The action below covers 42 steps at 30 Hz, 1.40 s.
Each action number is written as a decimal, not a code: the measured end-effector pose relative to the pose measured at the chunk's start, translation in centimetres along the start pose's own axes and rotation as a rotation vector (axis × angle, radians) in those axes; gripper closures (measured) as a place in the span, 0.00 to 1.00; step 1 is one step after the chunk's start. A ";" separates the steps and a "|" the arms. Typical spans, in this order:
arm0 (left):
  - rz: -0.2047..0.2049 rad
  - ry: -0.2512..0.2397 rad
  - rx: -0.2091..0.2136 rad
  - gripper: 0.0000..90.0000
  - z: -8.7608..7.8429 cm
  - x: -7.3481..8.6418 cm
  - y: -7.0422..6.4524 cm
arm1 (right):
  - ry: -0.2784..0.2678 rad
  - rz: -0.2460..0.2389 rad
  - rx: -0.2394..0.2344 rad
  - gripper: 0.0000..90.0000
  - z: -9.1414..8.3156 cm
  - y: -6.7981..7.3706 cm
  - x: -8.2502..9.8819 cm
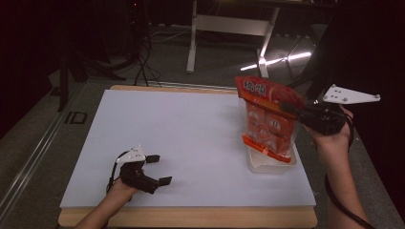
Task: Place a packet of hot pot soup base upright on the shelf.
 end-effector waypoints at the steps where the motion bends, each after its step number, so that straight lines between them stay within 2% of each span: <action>1: -0.001 0.000 0.001 0.00 0.1 0.0 0.0 | 0.005 0.006 0.008 1.00 0.0 -0.3 0.2; 9: -0.015 -0.011 0.005 0.00 0.0 0.1 0.3 | 0.033 0.042 0.042 1.00 -0.1 -2.0 2.0; 13: -0.016 -0.004 0.011 0.00 0.1 0.1 0.3 | 0.066 0.058 0.072 1.00 0.3 -2.9 3.5; 20: -0.009 0.006 0.014 0.00 0.2 0.3 0.3 | 0.057 0.107 0.051 1.00 0.9 -3.9 5.3; 25: -0.018 0.007 0.017 0.00 0.3 0.5 0.4 | 0.043 0.149 0.053 1.00 1.0 -4.6 6.7; 29: -0.016 0.013 0.021 0.00 0.5 0.6 0.4 | 0.075 0.164 0.063 1.00 1.4 -4.9 8.3; 34: -0.015 0.024 0.026 0.00 0.7 0.7 0.3 | 0.054 0.210 0.051 1.00 0.9 -5.4 10.0; 42: -0.013 0.034 0.040 0.00 0.9 0.9 0.2 | 0.078 0.210 0.065 0.98 0.4 -5.8 11.7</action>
Point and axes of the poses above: each handheld gripper's, and its own axes: z roughly forward along the jaws, x roughly out of its underside, y roughly to its left, the point moved 5 cm from there along z, roughly forward along the jaws, and after that the axes turned 5 degrees about z, right-handed, at the moved point
